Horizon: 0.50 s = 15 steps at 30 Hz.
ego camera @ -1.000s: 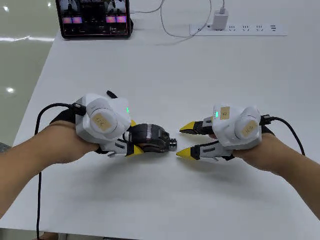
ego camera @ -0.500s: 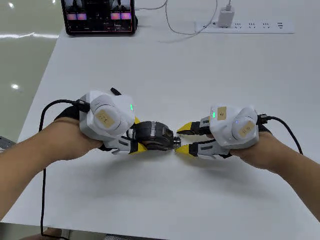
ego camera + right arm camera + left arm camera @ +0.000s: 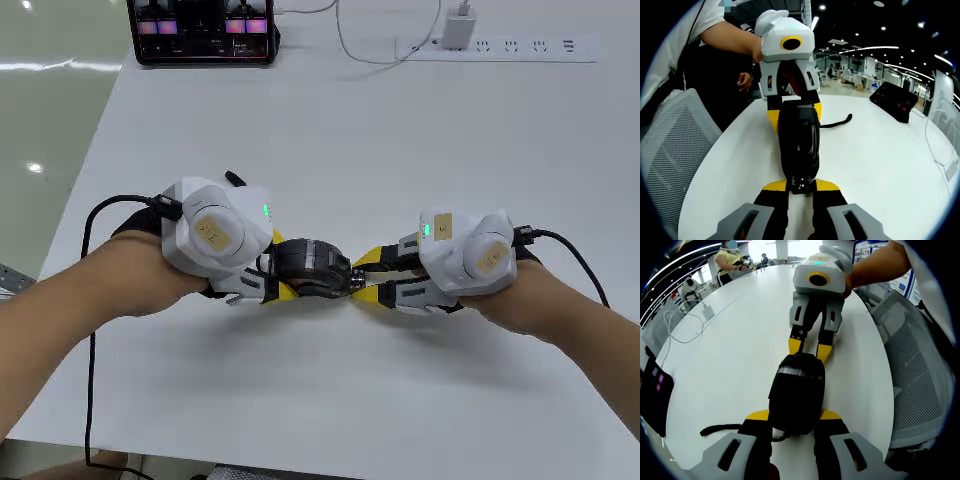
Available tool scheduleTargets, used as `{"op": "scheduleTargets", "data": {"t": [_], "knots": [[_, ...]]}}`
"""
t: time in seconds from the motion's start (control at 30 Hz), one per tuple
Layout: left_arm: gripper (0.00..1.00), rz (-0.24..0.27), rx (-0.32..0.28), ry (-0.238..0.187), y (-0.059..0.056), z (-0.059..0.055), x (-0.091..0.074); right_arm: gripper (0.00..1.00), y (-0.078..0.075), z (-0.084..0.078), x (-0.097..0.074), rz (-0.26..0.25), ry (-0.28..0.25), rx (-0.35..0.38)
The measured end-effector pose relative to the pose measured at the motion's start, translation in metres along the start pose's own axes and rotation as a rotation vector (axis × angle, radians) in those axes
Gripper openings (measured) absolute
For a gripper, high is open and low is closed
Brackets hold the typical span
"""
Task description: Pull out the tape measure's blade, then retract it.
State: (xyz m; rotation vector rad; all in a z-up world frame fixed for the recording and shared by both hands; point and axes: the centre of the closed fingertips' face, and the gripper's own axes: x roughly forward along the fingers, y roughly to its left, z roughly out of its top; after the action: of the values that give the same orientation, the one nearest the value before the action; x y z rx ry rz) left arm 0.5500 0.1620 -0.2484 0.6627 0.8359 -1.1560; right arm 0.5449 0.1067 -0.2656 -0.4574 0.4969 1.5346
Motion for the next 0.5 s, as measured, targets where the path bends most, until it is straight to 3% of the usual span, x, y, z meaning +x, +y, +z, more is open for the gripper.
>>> {"op": "scheduleTargets", "data": {"t": [0.5], "knots": [[0.27,-0.001,0.005,0.0,0.0005,-0.0002,0.0001,0.11,-0.0011,0.0003,0.002,0.005,-0.01,0.001]]}}
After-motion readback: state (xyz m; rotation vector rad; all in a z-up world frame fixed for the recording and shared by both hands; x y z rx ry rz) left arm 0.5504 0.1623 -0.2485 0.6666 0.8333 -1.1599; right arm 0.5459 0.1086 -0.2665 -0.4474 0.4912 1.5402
